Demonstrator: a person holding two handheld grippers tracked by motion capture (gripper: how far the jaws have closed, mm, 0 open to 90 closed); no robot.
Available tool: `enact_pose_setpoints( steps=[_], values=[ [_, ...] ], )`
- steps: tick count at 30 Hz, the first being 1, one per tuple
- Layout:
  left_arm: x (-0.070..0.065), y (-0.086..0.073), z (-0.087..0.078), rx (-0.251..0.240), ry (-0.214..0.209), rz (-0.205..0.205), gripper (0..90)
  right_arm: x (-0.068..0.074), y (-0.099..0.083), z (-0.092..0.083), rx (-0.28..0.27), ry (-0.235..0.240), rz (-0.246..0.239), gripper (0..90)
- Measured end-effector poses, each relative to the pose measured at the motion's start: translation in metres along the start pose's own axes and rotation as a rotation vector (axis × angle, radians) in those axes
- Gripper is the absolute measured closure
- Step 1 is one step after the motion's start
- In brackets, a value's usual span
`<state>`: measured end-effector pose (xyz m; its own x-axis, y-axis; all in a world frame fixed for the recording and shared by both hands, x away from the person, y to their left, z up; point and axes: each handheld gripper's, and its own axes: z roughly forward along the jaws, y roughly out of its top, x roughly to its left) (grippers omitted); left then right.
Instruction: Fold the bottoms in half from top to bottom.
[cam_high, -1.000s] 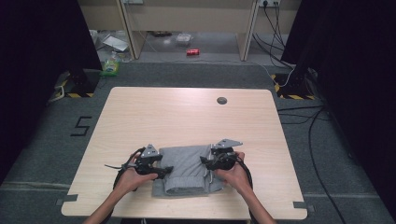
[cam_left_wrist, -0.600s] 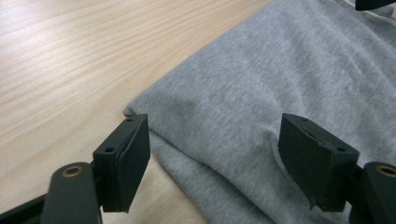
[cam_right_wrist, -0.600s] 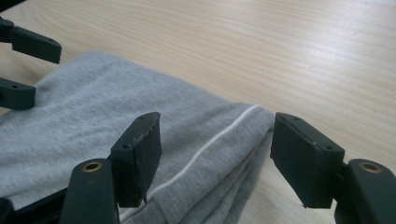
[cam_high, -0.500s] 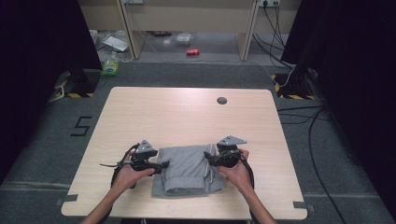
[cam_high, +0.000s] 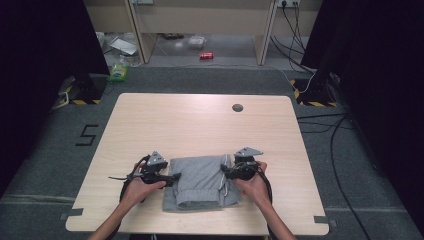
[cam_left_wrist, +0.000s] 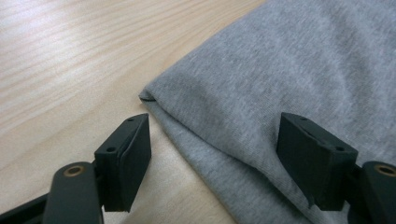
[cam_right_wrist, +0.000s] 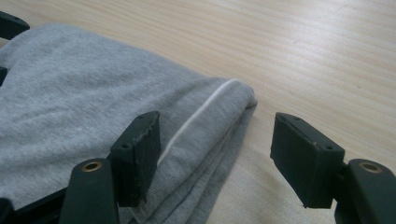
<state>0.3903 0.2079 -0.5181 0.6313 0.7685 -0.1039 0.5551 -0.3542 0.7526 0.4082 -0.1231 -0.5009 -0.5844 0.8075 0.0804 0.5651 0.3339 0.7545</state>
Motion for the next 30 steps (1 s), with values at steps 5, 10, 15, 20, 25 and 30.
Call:
enact_pose_setpoints(
  steps=[5,10,15,20,25,30],
  values=[
    [0.0001,-0.0008,0.0006,-0.005,0.010,0.015,26.2,-0.0008,-0.0012,0.0008,0.009,-0.004,-0.001,34.6],
    [0.0007,-0.0025,0.0019,-0.024,0.017,0.024,26.2,-0.0026,-0.0042,0.0037,0.018,0.000,0.007,34.7],
    [0.0003,-0.0029,0.0018,-0.024,0.020,0.028,26.2,-0.0037,-0.0057,0.0054,0.015,0.003,0.003,35.3],
    [0.0004,-0.0026,0.0022,-0.023,0.020,0.031,26.1,-0.0036,-0.0056,0.0071,0.024,0.003,-0.001,35.3],
    [0.0013,-0.0009,0.0039,-0.022,0.026,0.032,26.1,-0.0047,-0.0055,0.0084,0.024,0.003,-0.002,35.3],
    [0.0029,0.0006,0.0056,-0.024,0.031,0.030,25.9,-0.0050,-0.0050,0.0091,0.022,-0.005,-0.003,34.7]
  ],
)
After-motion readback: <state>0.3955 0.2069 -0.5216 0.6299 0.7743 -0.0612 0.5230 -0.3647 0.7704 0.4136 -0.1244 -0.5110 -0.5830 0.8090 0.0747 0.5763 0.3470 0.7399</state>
